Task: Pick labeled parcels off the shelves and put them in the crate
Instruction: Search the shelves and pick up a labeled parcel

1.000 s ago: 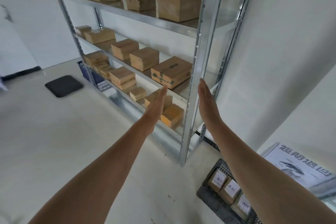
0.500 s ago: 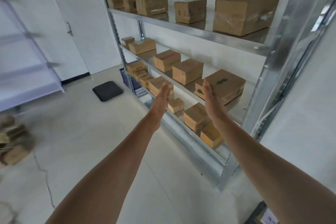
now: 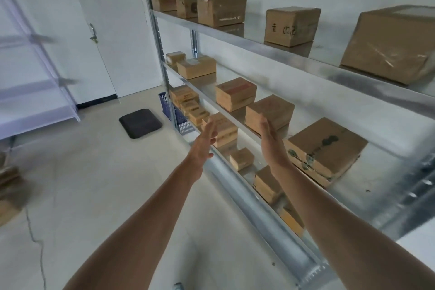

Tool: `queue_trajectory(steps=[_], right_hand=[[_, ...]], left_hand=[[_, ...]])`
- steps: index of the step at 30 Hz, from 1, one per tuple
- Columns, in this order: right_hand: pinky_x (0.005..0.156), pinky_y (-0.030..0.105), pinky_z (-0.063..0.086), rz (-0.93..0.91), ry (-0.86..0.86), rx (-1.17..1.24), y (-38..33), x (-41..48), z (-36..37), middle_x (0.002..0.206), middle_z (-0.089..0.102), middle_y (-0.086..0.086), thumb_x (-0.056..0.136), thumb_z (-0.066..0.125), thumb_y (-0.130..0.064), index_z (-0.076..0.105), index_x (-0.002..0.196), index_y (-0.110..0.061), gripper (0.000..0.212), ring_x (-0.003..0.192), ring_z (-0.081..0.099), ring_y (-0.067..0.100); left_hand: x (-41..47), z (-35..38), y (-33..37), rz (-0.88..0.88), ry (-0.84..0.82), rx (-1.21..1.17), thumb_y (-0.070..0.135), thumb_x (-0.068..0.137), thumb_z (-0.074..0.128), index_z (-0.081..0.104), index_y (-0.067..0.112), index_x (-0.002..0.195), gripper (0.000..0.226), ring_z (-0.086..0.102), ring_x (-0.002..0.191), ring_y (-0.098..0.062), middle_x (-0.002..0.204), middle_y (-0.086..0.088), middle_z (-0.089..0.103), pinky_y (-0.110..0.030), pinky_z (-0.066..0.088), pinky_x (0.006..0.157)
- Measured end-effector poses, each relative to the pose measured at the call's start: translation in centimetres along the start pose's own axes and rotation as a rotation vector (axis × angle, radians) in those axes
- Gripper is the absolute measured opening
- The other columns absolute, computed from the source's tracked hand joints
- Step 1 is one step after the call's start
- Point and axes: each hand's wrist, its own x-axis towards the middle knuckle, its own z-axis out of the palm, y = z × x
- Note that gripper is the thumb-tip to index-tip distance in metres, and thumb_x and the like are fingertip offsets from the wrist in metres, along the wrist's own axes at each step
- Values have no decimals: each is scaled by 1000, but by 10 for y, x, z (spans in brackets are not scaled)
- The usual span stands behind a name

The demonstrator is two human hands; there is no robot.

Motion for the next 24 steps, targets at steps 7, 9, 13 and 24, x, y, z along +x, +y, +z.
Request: queue_trajectory(steps=[7, 9, 13, 24], right_hand=[[128, 42, 17, 62, 113, -10, -7, 112, 95, 168, 29, -3, 109, 24, -54, 30, 161, -22, 61, 156, 23, 17], [128, 38, 16, 75, 141, -9, -13, 134, 115, 168, 28, -2, 109, 23, -52, 29, 161, -20, 61, 156, 23, 17], [123, 33, 18, 126, 207, -18, -23, 177, 144, 166, 31, -2, 110, 22, -51, 30, 161, -21, 59, 154, 26, 19], [124, 52, 28, 192, 353, -4, 28, 326, 166, 162, 41, -2, 102, 20, -68, 38, 157, -29, 70, 151, 36, 20]], left_hand=[[136, -85, 10, -54, -94, -43, 59, 104, 36, 58, 32, 109, 34, 53, 118, -20, 108, 14, 60, -48, 38, 108], [166, -106, 15, -75, -116, -45, 61, 103, 37, 57, 27, 127, 47, 54, 120, -21, 110, 12, 61, -48, 38, 107], [227, -137, 28, -95, -145, -32, 62, 102, 40, 49, 20, 144, 60, 56, 115, -21, 109, 12, 64, -48, 40, 106], [390, -148, 45, -71, -304, 96, 65, 101, 34, 50, 15, 146, 70, 52, 130, -25, 131, 2, 61, -49, 35, 112]])
